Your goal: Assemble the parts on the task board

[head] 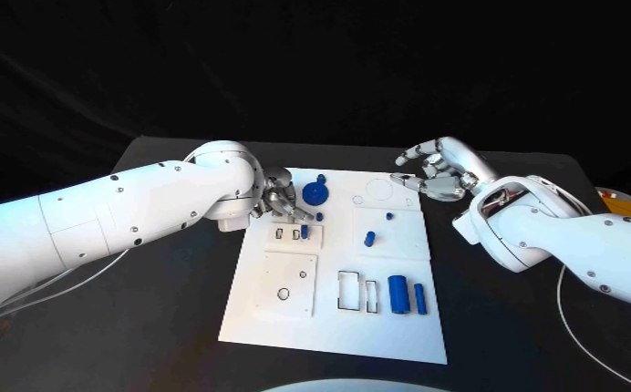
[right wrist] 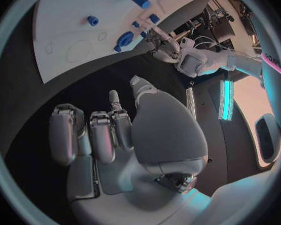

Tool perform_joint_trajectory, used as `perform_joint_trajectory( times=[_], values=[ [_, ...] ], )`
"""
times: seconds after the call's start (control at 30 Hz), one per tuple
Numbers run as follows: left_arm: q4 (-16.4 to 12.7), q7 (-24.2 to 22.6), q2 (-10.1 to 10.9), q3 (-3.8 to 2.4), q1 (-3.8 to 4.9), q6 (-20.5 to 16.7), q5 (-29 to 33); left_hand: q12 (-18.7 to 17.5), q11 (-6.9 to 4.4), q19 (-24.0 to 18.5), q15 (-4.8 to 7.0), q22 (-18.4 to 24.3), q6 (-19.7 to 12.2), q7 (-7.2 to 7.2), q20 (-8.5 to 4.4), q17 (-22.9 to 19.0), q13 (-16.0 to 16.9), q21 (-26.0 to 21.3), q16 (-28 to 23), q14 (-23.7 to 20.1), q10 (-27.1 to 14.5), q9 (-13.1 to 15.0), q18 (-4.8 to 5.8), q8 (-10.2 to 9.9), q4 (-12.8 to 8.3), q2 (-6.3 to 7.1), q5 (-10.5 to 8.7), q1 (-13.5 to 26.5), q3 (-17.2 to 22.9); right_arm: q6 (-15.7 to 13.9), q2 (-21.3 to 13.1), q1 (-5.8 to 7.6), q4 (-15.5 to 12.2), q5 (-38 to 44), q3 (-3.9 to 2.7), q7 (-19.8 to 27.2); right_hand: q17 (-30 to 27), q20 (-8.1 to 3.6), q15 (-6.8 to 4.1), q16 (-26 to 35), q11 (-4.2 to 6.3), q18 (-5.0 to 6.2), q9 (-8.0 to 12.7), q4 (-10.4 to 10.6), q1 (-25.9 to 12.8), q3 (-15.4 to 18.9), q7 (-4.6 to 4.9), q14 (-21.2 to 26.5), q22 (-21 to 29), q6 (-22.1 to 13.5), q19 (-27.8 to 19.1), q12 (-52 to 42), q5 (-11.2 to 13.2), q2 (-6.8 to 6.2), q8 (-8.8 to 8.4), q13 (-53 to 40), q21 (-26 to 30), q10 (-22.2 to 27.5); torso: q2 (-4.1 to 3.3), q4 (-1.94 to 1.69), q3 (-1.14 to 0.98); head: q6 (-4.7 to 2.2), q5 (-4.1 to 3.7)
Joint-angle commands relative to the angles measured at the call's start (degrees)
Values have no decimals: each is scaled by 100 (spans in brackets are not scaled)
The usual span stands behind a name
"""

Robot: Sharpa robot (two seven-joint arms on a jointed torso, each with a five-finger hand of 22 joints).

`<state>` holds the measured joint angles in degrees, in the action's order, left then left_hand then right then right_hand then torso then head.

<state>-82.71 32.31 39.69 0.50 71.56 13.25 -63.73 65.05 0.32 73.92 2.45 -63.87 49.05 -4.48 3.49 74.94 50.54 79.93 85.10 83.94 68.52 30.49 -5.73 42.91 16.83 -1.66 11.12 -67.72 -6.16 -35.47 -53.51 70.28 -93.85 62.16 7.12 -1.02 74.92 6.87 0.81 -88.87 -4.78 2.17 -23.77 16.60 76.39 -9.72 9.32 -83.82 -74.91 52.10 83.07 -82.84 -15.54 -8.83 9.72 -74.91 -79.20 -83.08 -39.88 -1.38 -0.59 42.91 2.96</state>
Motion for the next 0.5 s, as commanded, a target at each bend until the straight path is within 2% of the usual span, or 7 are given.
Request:
perform_joint_trajectory(
  times=[0.03,0.3,0.5],
  values=[
    [10,115,-37,9,11,169,25,21,-4,36,53,-16,-14,27,1,580,1,21,40,322,0,7,53,26,8,-52,29,16,-29,134,28,-8,10,-18,-2,-30,1003,-40,-39,21,24,79,-6,-6,19,40,-6,-502,-702,-44,-17,21,-39,19,23,-719,28,21,3,10,0,20,1],
    [11,109,-72,25,12,193,111,22,-4,45,53,-32,-14,28,1,575,2,28,37,320,-1,13,56,31,9,-54,29,18,-32,163,69,-20,40,-36,-1,-43,1005,-40,-38,21,23,81,-5,-2,10,44,-6,-502,-697,-48,-22,23,-54,25,26,-717,37,23,7,-2,-1,40,-8],
    [-13,100,-94,29,12,221,145,23,-5,52,54,-45,-14,28,2,574,1,33,37,320,-3,17,58,35,9,-57,30,19,-34,172,89,-29,65,-39,0,-58,1005,-40,-38,21,23,81,-5,-2,10,45,-6,-502,-696,-48,-22,23,-54,25,26,-717,37,23,8,3,-2,46,-3]
  ],
)
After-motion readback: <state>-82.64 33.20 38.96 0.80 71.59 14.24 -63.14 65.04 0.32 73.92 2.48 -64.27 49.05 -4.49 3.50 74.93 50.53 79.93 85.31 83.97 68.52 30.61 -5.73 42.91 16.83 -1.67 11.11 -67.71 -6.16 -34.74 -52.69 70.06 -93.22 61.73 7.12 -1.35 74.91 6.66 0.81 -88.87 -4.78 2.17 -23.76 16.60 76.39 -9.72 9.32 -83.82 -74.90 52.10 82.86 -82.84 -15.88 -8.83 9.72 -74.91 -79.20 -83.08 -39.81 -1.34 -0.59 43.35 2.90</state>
